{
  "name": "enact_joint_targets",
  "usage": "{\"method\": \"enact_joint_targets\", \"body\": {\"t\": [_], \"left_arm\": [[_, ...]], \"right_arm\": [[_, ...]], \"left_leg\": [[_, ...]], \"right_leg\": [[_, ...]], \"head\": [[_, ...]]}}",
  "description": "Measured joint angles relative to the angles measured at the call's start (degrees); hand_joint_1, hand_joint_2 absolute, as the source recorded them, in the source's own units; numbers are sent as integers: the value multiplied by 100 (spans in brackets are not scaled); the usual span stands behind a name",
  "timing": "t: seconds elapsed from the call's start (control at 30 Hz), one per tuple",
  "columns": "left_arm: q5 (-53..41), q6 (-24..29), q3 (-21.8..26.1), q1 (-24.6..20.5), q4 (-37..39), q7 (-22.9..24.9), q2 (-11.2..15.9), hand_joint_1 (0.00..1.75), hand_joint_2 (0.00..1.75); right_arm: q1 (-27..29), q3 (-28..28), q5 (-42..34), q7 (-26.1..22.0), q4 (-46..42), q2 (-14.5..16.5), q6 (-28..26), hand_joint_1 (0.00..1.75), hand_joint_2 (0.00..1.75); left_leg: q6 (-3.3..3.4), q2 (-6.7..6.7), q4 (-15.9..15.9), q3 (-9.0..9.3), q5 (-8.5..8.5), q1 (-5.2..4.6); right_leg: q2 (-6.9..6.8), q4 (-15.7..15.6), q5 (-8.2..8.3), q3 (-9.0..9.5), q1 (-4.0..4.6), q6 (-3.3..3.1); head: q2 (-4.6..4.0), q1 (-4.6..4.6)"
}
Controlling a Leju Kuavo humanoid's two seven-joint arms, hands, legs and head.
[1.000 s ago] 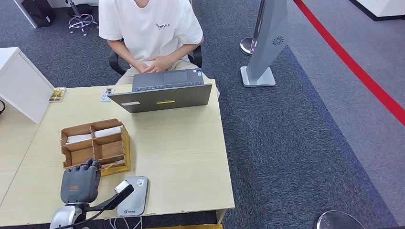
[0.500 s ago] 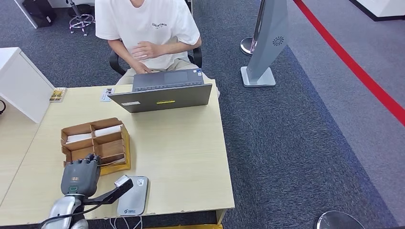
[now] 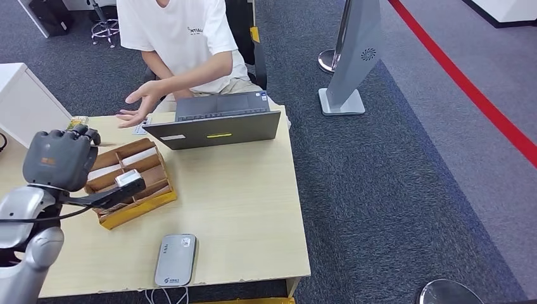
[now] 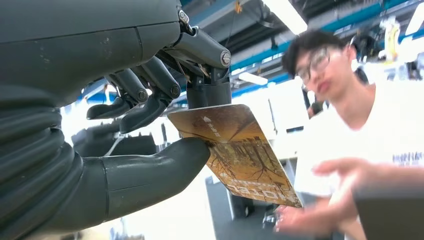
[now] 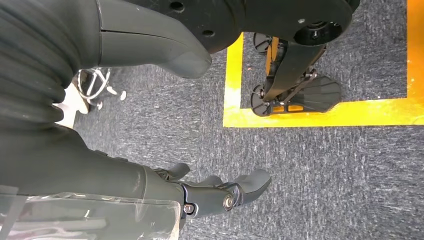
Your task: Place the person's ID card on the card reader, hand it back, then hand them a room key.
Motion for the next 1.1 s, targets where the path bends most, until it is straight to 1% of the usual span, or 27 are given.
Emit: {"method": "enact_joint_targets", "body": {"t": [0.17, 0.27, 0.33, 0.57, 0.67, 0.8, 1.1], "left_arm": [[243, -350, -162, -777, -115, 92, 288, 175, 175], [289, -467, -266, -1305, -102, 193, 354, 175, 175], [293, -501, -306, -1567, -85, 216, 368, 175, 175], [133, -455, -491, -2062, 201, 381, 366, 175, 175], [128, -404, -549, -2170, 339, 385, 356, 175, 175], [139, -345, -600, -2175, 402, 384, 354, 0, 175], [189, -94, -610, -2164, 407, 378, 406, 0, 175]], "right_arm": [[9, -17, 29, 39, 0, 0, 13, 0, 175], [8, -18, 72, 43, 0, 0, 54, 0, 175], [7, -18, 81, 43, 0, 0, 67, 0, 175], [3, -17, 151, 26, 0, 0, 86, 0, 175], [2, -17, 173, 13, 0, 0, 86, 0, 175], [3, -17, 178, 3, 0, 0, 84, 0, 175], [4, -17, 191, -25, 0, 0, 84, 0, 175]], "left_leg": [[0, 0, 1, 0, 1, 0], [0, 0, 1, -1, 1, -1], [0, 1, 1, -1, 1, -2], [0, 12, 1, -2, 0, -2], [0, 16, 1, -2, 0, -2], [0, 16, 0, -6, 0, -1], [-1, 14, 0, -7, 1, -1]], "right_leg": [[1, 0, 1, -1, 0, 0], [1, 0, 1, -1, -1, 1], [2, 0, 2, -1, -2, 1], [15, 0, 3, -7, -1, 2], [20, 1, 3, -9, -1, 2], [21, 1, 3, -13, -1, 2], [18, 1, 5, -12, -1, 3]], "head": [[-1, 0], [-1, -1], [-1, -1], [-1, -1], [-1, -1], [0, 0], [-1, 0]]}}
